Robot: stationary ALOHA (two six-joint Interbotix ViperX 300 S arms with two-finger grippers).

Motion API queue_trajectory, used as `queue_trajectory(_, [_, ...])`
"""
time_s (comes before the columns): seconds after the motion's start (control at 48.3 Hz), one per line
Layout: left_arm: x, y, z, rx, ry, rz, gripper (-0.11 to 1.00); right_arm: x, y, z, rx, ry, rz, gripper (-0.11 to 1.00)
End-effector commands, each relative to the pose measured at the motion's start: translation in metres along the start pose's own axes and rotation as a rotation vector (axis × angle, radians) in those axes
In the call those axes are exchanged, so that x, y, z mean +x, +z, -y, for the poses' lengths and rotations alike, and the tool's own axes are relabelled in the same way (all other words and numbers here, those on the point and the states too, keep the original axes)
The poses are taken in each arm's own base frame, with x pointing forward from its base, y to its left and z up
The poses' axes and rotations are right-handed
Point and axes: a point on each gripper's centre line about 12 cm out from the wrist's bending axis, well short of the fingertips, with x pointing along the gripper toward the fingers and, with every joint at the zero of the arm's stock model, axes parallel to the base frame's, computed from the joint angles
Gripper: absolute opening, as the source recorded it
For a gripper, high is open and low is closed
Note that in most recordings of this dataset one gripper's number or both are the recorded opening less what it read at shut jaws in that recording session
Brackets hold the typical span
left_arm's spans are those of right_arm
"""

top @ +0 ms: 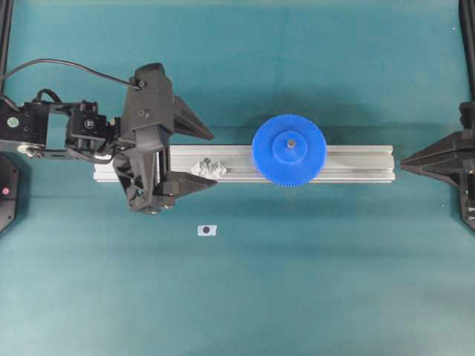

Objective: Find the location of the shaft and insert the large gear.

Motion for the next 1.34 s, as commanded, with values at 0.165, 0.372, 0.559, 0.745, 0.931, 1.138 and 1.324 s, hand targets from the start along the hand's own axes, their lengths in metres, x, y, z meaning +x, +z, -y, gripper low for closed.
queue_trajectory(0.165, [-0.0027,0.0060,0.0021,0.003,-0.006,0.024,0.94,0.0003,0.0046,-0.0007,0.010,0.001,0.012,0.02])
queue_trajectory(0.372, [-0.0027,0.0058,0.0021,0.002,-0.006,0.023,0.94,0.0002,0.0052,-0.0009,0.010,0.001,0.014,0.02])
queue_trajectory(0.559, [-0.0027,0.0058,0.0021,0.002,-0.006,0.023,0.94,0.0003,0.0046,-0.0007,0.010,0.001,0.012,0.02])
queue_trajectory(0.745, [-0.0027,0.0054,0.0020,0.002,-0.006,0.023,0.94,0.0003,0.0046,-0.0007,0.010,0.001,0.012,0.02])
queue_trajectory(0.931, [-0.0027,0.0046,0.0020,0.002,-0.006,0.020,0.94,-0.0010,0.0068,-0.0012,0.010,0.006,0.035,0.02])
queue_trajectory(1.138, [-0.0027,0.0046,0.0020,0.002,-0.006,0.020,0.94,-0.0010,0.0053,-0.0009,0.008,0.005,0.030,0.02])
queue_trajectory(1.324, [-0.0031,0.0043,0.0020,0.002,-0.006,0.020,0.94,-0.0011,0.0059,-0.0010,0.008,0.005,0.032,0.02])
